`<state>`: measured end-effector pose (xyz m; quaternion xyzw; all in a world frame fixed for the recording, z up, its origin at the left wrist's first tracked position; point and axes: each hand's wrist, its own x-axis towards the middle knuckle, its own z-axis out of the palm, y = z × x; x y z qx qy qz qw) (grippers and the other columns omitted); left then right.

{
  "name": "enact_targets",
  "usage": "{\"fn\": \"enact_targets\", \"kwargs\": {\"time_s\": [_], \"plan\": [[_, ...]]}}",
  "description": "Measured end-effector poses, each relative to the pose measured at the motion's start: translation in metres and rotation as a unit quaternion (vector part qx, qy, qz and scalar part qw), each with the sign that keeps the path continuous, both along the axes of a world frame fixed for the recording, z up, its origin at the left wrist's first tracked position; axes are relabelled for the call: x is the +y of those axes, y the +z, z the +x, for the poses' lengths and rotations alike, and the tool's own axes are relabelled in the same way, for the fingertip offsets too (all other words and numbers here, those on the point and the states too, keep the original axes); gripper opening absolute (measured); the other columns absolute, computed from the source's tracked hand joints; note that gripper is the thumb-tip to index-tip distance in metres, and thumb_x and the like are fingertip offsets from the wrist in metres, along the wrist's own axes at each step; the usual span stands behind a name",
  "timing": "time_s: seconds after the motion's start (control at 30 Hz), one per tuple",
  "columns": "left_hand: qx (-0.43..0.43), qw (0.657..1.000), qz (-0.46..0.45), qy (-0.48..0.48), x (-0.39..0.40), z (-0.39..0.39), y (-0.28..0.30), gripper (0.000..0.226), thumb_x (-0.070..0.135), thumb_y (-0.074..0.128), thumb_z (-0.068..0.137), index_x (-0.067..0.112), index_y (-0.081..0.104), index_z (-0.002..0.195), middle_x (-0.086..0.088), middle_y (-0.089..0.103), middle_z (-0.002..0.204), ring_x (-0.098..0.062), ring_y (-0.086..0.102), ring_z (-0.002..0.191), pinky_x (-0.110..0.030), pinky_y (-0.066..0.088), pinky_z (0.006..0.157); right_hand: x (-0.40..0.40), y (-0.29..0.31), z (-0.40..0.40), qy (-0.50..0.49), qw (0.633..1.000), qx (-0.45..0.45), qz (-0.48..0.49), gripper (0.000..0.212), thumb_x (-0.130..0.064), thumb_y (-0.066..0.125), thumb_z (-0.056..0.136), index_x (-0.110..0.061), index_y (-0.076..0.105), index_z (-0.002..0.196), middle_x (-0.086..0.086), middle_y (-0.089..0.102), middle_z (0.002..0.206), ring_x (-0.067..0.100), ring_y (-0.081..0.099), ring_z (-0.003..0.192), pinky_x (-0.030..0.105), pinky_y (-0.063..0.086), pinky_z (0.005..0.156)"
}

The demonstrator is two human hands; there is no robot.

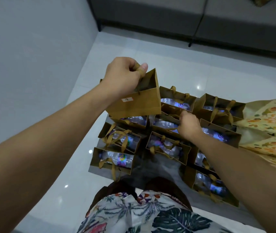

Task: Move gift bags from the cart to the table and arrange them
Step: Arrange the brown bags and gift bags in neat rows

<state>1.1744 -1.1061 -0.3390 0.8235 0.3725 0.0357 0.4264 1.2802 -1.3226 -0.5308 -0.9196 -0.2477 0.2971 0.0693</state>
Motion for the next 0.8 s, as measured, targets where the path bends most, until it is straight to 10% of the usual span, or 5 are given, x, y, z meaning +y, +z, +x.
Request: {"fn": "enact_targets", "kwargs": {"time_s": [0.13,0.23,0.43,0.8], "plan": [[0.000,1.000,-0.016,0.001,-0.003,-0.005,-0.008,0.035,0.043,0.058,0.100,0.013,0.073,0.090,-0.006,0.073,0.096,-0.018,0.067,0.092,-0.040,0.056,0.086,-0.019,-0.007,-0.020,-0.039,0.988,-0.084,0.124,0.055,-0.011,0.068,0.085,-0.007,0.046,0.136,0.017,0.046,0.139,0.034,0.047,0.128,0.043,0.047,0.103],[0.001,1.000,-0.021,0.017,-0.006,-0.006,-0.013,0.036,0.043,0.059,0.099,0.012,0.074,0.092,-0.003,0.072,0.088,-0.014,0.064,0.079,-0.033,0.054,0.073,-0.035,-0.021,-0.047,0.052,0.969,-0.158,0.184,0.036,-0.023,0.067,0.089,-0.009,0.056,0.120,0.010,0.054,0.119,0.025,0.052,0.109,0.036,0.049,0.091],[0.013,1.000,-0.014,0.007,-0.018,-0.009,-0.017,0.033,0.043,0.060,0.099,0.015,0.074,0.090,-0.010,0.070,0.088,-0.012,0.058,0.073,-0.029,0.049,0.069,-0.045,-0.079,-0.088,0.201,0.972,0.088,-0.082,0.037,-0.026,0.063,0.092,-0.021,0.055,0.128,0.006,0.063,0.120,0.026,0.062,0.108,0.039,0.054,0.086],[0.009,0.998,-0.010,-0.056,-0.041,-0.028,-0.026,0.037,0.043,0.060,0.099,0.010,0.074,0.090,-0.016,0.070,0.092,-0.025,0.064,0.080,-0.040,0.055,0.075,-0.061,-0.093,-0.173,0.174,0.975,0.007,-0.140,0.026,-0.014,0.047,0.100,-0.020,0.064,0.120,0.005,0.069,0.116,0.025,0.067,0.105,0.037,0.053,0.084]]}}
